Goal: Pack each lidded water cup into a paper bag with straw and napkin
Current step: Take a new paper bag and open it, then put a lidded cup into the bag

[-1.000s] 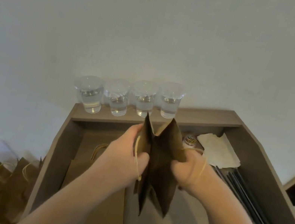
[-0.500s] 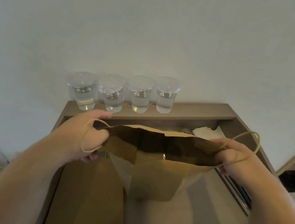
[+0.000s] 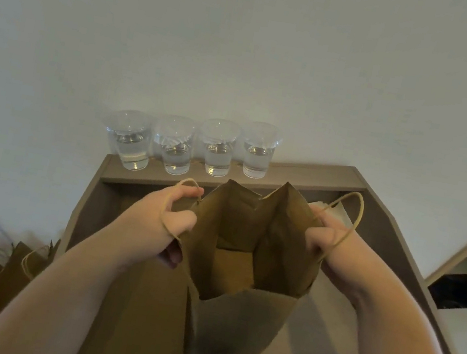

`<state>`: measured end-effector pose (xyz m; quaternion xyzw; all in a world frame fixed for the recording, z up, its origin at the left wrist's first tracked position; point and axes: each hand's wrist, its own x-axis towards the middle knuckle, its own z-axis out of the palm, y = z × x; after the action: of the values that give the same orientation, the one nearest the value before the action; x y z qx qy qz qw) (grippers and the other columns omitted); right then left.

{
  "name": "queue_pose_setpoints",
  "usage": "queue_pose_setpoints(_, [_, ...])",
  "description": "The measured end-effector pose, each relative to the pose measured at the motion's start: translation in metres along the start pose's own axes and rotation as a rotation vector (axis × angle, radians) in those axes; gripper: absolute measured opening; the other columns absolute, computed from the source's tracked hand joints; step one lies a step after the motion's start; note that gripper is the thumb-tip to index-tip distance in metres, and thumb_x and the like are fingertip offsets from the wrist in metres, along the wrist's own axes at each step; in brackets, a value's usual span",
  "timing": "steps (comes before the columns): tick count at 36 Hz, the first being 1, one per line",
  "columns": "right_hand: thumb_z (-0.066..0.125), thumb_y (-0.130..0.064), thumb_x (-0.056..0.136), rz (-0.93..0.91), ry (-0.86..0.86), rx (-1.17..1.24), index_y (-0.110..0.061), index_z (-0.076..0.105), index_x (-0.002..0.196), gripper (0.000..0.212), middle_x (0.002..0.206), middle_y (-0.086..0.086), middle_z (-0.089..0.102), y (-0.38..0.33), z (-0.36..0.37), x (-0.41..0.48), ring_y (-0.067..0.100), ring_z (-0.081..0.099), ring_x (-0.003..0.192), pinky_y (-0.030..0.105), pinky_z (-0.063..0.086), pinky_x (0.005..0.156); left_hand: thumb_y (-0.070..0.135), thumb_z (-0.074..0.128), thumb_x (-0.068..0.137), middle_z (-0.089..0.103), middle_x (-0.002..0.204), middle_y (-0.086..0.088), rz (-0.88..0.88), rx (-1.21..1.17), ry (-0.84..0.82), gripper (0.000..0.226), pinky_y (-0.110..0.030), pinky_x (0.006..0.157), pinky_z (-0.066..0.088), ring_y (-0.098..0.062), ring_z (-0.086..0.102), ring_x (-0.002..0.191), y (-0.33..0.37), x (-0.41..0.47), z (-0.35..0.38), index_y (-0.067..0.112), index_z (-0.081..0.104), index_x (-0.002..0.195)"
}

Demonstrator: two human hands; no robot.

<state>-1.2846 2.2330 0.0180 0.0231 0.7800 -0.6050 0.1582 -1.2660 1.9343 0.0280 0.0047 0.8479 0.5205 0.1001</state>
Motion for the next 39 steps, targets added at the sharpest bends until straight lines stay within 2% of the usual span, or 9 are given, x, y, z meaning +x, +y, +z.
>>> queue_pose_setpoints(6, [0.058, 0.005, 0.093, 0.078, -0.13, -0.008, -0.007, 0.06, 0.142, 0.05, 0.132, 0.027, 0.063, 0.003, -0.026, 0.031, 0.046, 0.063, 0.122, 0.058, 0.054, 0.108, 0.013, 0.056, 0.094, 0.068, 0.063, -0.01, -0.118, -0.122, -0.028, 0.055, -0.03, 0.048, 0.054, -0.02, 0.062, 0.048, 0.002, 0.009, 0.007, 0.033, 0.053, 0.145])
queue_pose_setpoints(12, [0.076, -0.034, 0.079, 0.012, -0.322, -0.108, -0.025, 0.062, 0.145, 0.069, 0.14, 0.0, 0.069, -0.038, -0.063, 0.059, 0.02, 0.067, 0.126, 0.042, 0.055, 0.106, 0.012, 0.053, 0.096, 0.068, 0.062, -0.002, -0.132, -0.136, 0.01, 0.047, -0.031, 0.052, 0.056, -0.02, 0.063, 0.052, 0.008, 0.016, 0.015, 0.037, 0.06, 0.136])
queue_pose_setpoints(15, [0.066, -0.019, 0.092, -0.156, -0.354, -0.187, -0.027, 0.079, 0.126, 0.037, 0.131, -0.006, 0.075, -0.073, -0.087, 0.076, 0.012, 0.07, 0.124, 0.036, 0.059, 0.102, 0.013, 0.053, 0.098, 0.068, 0.062, -0.001, -0.168, -0.154, 0.039, 0.043, -0.032, 0.054, 0.057, -0.02, 0.063, 0.053, 0.011, 0.018, 0.02, 0.037, 0.063, 0.132])
queue_pose_setpoints(18, [0.048, 0.001, 0.104, -0.282, -0.243, -0.335, -0.037, 0.082, 0.112, 0.051, 0.122, -0.017, 0.077, -0.105, -0.091, 0.1, 0.005, 0.072, 0.116, 0.024, 0.062, 0.092, 0.015, 0.053, 0.099, 0.068, 0.064, -0.003, -0.179, -0.181, 0.058, 0.04, -0.032, 0.055, 0.057, -0.02, 0.064, 0.055, 0.011, 0.016, 0.026, 0.038, 0.064, 0.13])
queue_pose_setpoints(22, [0.067, -0.042, 0.099, -0.401, 0.069, -0.594, -0.043, 0.067, 0.12, 0.022, 0.121, -0.023, 0.066, -0.129, -0.062, 0.152, 0.009, 0.065, 0.113, 0.031, 0.048, 0.093, 0.026, 0.057, 0.092, 0.072, 0.07, -0.004, -0.18, -0.224, 0.072, 0.04, -0.034, 0.056, 0.058, -0.021, 0.065, 0.057, 0.01, 0.018, 0.03, 0.044, 0.065, 0.127])
queue_pose_setpoints(25, [0.074, -0.081, 0.076, -0.254, 0.032, -0.795, -0.034, 0.042, 0.153, 0.095, 0.151, -0.003, 0.049, -0.131, -0.034, 0.188, 0.025, 0.055, 0.131, 0.044, 0.048, 0.101, 0.022, 0.057, 0.095, 0.074, 0.072, -0.005, -0.194, -0.202, 0.082, 0.043, -0.034, 0.057, 0.059, -0.02, 0.067, 0.056, 0.005, 0.021, 0.034, 0.047, 0.062, 0.13])
queue_pose_setpoints(28, [0.08, -0.087, 0.057, -0.209, -0.001, -0.924, -0.027, 0.032, 0.16, 0.129, 0.159, 0.009, 0.04, -0.131, -0.016, 0.213, 0.036, 0.052, 0.136, 0.045, 0.048, 0.095, 0.023, 0.057, 0.097, 0.077, 0.075, -0.003, -0.198, -0.166, 0.082, 0.047, -0.035, 0.058, 0.062, -0.02, 0.07, 0.058, 0.001, 0.019, 0.035, 0.049, 0.057, 0.136])
queue_pose_setpoints(34, [0.084, -0.077, 0.064, -0.158, 0.079, -0.96, -0.022, 0.038, 0.15, 0.112, 0.143, 0.012, 0.042, -0.125, -0.003, 0.237, 0.029, 0.052, 0.107, 0.042, 0.047, 0.087, 0.025, 0.059, 0.1, 0.078, 0.08, -0.007, -0.205, -0.089, 0.042, 0.047, -0.033, 0.058, 0.063, -0.025, 0.075, 0.061, -0.004, 0.014, 0.03, 0.042, 0.051, 0.143])
queue_pose_setpoints(39, [0.087, -0.069, 0.066, -0.137, 0.092, -0.968, -0.019, 0.035, 0.147, 0.108, 0.136, 0.011, 0.052, -0.134, 0.0, 0.232, 0.03, 0.059, 0.107, 0.041, 0.052, 0.08, 0.029, 0.059, 0.098, 0.076, 0.082, -0.003, -0.148, -0.001, 0.003, 0.037, -0.032, 0.056, 0.063, -0.019, 0.073, 0.057, -0.005, 0.016, 0.021, 0.045, 0.056, 0.131])
